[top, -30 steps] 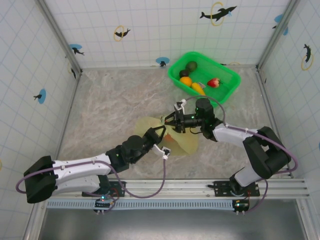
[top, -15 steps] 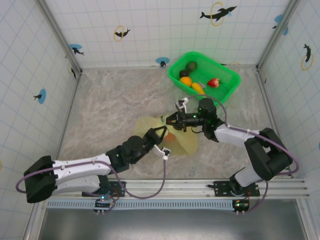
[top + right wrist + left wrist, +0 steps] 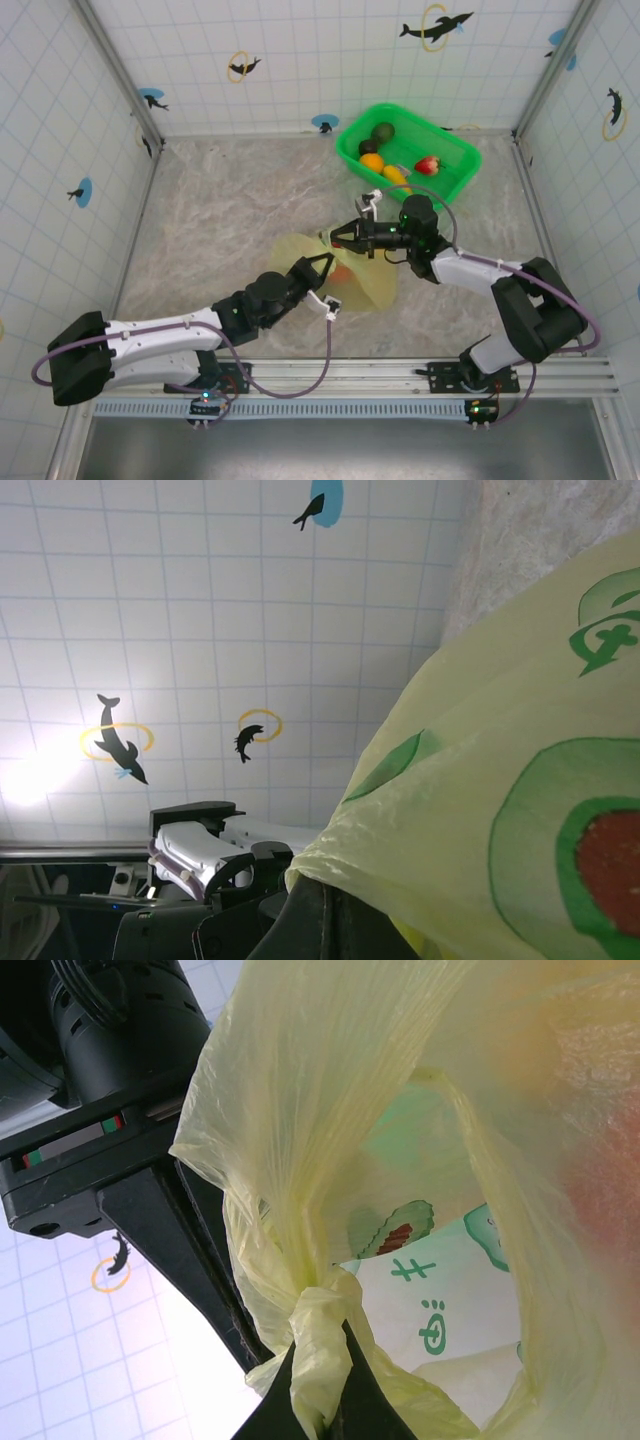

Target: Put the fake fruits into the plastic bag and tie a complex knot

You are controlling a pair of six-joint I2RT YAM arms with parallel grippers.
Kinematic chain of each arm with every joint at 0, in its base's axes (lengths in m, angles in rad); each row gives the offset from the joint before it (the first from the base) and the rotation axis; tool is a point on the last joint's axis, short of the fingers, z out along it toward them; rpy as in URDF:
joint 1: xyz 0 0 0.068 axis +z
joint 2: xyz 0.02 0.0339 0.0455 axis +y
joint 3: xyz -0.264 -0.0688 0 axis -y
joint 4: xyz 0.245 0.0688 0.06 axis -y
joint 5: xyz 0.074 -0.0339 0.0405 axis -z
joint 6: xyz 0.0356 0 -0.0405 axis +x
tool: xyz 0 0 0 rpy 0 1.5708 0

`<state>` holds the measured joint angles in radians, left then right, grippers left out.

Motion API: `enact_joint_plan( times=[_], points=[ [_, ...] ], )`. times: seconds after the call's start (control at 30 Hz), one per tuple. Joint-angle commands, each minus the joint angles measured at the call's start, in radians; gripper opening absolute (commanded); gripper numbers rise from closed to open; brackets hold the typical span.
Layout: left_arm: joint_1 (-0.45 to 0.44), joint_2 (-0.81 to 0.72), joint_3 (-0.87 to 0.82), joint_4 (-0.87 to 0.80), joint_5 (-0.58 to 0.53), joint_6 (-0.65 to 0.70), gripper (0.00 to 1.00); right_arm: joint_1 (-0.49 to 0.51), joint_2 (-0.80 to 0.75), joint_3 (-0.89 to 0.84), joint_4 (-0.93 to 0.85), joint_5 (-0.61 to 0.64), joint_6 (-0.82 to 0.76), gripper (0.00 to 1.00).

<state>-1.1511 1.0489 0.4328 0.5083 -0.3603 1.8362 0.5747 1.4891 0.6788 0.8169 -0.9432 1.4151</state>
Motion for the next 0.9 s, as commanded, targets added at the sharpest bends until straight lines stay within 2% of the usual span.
enact_joint_plan(
  times=[0.0, 0.1, 0.2, 0.33, 0.4, 0.6, 0.7, 0.87],
  points=[
    [-0.007, -0.007, 0.003, -0.020, -0.002, 0.023, 0.00, -0.011, -0.049, -0.029, -0.012, 0.001, -0.046, 0.00],
    [-0.007, -0.007, 0.009, -0.017, -0.002, 0.027, 0.00, -0.026, -0.065, -0.044, -0.082, 0.015, -0.096, 0.03],
    [-0.007, -0.007, 0.015, -0.015, 0.000, 0.032, 0.00, -0.037, -0.073, -0.053, -0.148, 0.027, -0.135, 0.21],
    [-0.010, -0.003, 0.021, -0.014, 0.000, 0.037, 0.00, -0.023, -0.057, -0.048, -0.160, 0.019, -0.135, 0.35],
    [-0.013, -0.001, 0.023, -0.014, 0.000, 0.040, 0.00, -0.010, -0.048, -0.042, -0.157, 0.012, -0.130, 0.39],
    [-0.016, 0.001, 0.024, -0.014, -0.002, 0.041, 0.00, 0.026, -0.010, -0.049, 0.010, -0.038, -0.005, 0.45],
    [-0.015, 0.000, 0.022, -0.016, -0.005, 0.043, 0.00, 0.034, -0.006, -0.048, 0.014, -0.043, 0.003, 0.42],
    [-0.017, -0.003, 0.022, -0.020, -0.004, 0.043, 0.00, 0.015, -0.017, -0.062, 0.060, -0.033, 0.041, 0.12]
  ],
)
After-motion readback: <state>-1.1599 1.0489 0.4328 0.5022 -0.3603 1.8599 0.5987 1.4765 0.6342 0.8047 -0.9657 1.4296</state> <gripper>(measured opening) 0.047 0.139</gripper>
